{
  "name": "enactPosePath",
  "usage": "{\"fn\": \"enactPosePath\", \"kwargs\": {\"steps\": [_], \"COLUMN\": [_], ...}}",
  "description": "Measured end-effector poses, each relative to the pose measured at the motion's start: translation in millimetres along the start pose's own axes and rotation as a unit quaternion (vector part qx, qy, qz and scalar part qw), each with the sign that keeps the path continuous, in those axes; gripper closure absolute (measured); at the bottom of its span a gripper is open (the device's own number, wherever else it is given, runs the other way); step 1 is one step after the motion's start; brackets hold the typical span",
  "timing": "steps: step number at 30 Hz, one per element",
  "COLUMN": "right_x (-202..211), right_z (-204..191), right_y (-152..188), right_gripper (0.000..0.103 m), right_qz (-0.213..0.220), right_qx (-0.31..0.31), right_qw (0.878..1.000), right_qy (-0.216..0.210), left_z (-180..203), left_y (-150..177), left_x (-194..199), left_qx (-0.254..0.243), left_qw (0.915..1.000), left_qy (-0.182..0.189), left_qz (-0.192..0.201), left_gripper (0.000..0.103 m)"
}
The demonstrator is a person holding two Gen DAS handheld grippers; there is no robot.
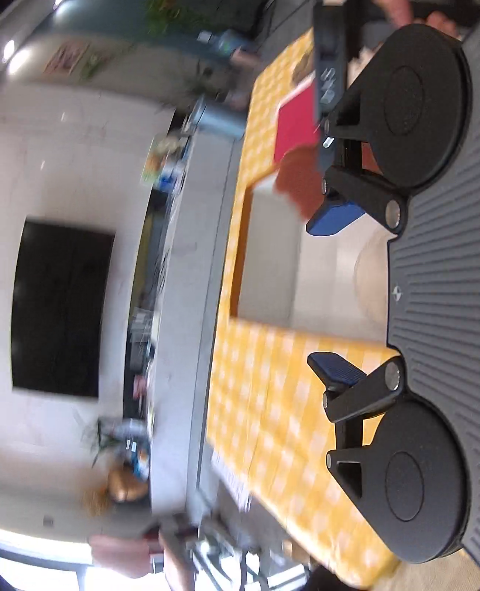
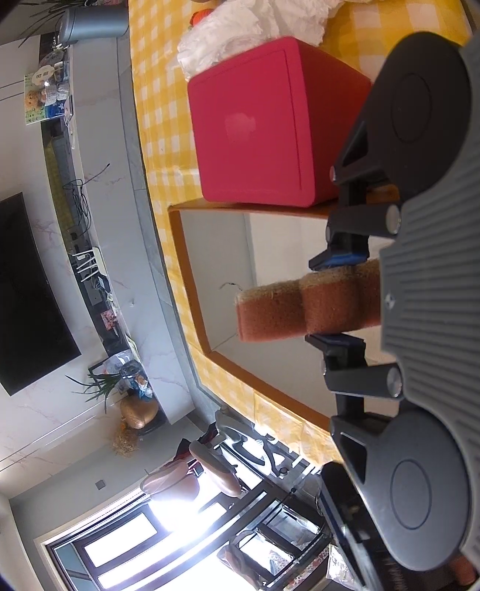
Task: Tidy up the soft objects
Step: 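Carry the sponge and cloth pad over the white box and release both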
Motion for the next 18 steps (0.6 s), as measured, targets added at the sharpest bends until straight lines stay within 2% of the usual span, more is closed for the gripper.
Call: {"fn": "enactPosePath", "kwargs": {"steps": [2,6,9,14,15,16,17,18], "right_x": [-9,-31,-49,-69,-73,-75,-76,-75], "right_z": [-2,-10,-14,-30,-33,-36,-38,-40], "right_y": [2,9,18,28,30,32,33,33], "right_gripper": [0.069,0.069,0.07,0.067,0.061,0.043,0.035,0.033], "right_qz": [-0.006,-0.017,-0.035,-0.054,-0.064,-0.076,-0.085,-0.082], "right_qx": [-0.018,-0.052,-0.089,-0.104,-0.103,-0.097,-0.088,-0.075], "right_qw": [1.0,0.998,0.993,0.987,0.985,0.984,0.986,0.988], "right_qy": [-0.012,-0.037,-0.068,-0.112,-0.124,-0.126,-0.118,-0.106], "left_z": [-13,-24,-27,-27,-28,-27,-27,-26], "left_y": [-2,4,7,11,11,11,10,9], "left_x": [-8,-21,-23,-21,-21,-20,-19,-17], "left_qx": [0.023,0.064,0.074,0.083,0.083,0.082,0.082,0.084], "left_qw": [0.9997,0.9974,0.9964,0.9957,0.9956,0.9957,0.9957,0.9956], "left_qy": [-0.01,-0.004,-0.001,-0.001,0.003,0.007,0.013,0.017], "left_qz": [-0.008,-0.034,-0.041,-0.042,-0.042,-0.042,-0.04,-0.038], "left_gripper": [0.019,0.019,0.019,0.019,0.019,0.02,0.02,0.02]}}
Point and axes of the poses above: each gripper's, at about its wrist camera, not at the fingertips, and x roughly against the way its jaws point, z to its right, y to its underside, the point moved 9 cm from there along -x, roughly the way its jaws point, and after that the axes turned 12 degrees about -z, right-handed, at the moved point
